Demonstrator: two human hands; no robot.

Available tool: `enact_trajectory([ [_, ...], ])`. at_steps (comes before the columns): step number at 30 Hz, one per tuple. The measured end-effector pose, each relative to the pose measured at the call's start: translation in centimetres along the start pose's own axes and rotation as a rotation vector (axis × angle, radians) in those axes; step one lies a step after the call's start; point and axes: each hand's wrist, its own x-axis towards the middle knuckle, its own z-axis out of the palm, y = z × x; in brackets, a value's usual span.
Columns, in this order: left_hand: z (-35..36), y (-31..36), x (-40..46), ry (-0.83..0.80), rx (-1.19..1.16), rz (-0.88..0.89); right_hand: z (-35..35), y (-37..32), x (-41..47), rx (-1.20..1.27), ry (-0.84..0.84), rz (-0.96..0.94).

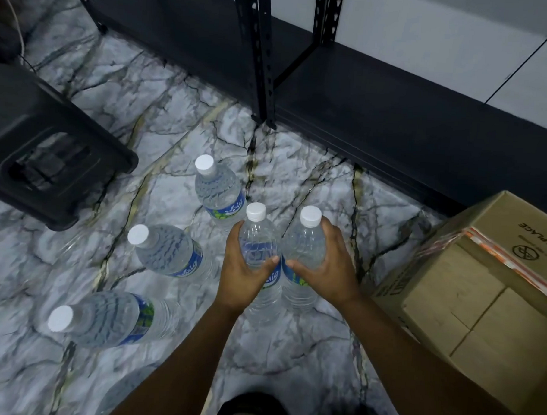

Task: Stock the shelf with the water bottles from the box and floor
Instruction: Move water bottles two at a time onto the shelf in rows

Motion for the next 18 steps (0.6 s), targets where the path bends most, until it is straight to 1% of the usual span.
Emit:
enact_trajectory([
  [8, 0.0, -0.7, 0.1, 0.041, 0.006, -0.029, 0.6, 0.3, 0.4, 0.083, 0.005, -0.032],
  [13, 0.2, -2.0, -0.6, 0.094, 0.077, -0.059, 1.5, 0.1, 0.0, 0.100, 0.037, -0.064],
  [18, 0.9, -2.8, -1.4, 0.165, 0.076, -0.124, 2.2, -0.2, -0.4, 0.078, 0.053, -0.062],
])
